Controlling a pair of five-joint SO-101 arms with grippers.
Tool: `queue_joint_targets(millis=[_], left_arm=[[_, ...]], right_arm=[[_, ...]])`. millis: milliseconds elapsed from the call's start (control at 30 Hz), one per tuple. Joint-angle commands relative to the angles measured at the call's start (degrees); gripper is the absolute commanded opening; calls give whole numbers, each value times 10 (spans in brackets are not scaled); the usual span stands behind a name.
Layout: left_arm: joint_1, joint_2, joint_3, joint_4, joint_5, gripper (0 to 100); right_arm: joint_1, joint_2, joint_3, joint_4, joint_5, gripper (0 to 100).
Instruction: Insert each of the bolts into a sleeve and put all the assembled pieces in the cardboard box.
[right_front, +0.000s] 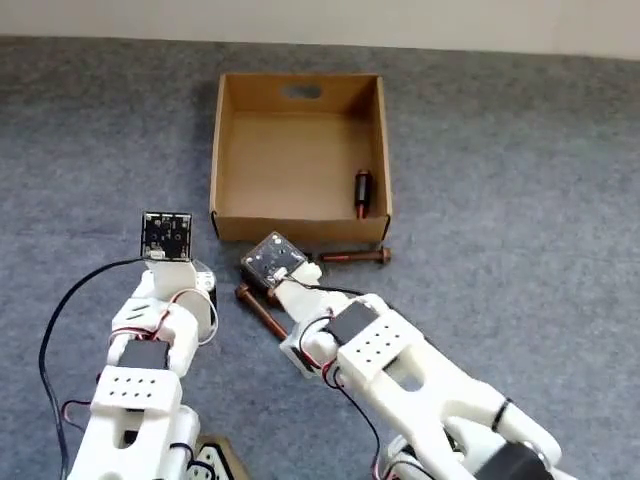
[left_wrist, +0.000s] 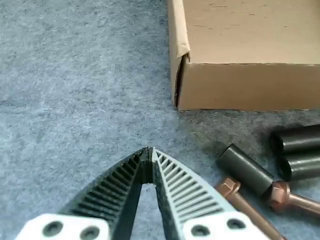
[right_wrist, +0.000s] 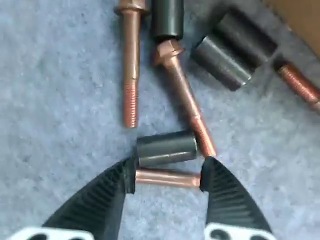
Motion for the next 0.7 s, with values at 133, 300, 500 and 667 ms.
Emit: queue_joint_targets(millis=[133, 300, 500, 667], left_arm=[[-7, -4, -15, -8, 4, 30], [-13, -4, -15, -9, 4, 27], [-61, -4, -16, -13, 69, 29], [-65, -4, -15, -24, 70, 30]], right_arm=[[-8, 9, -6, -11, 7, 208], [-25, 9, -4, -11, 8, 208], [-27, 15, -5, -13, 8, 208], [-27, 15, -1, -13, 8, 131]])
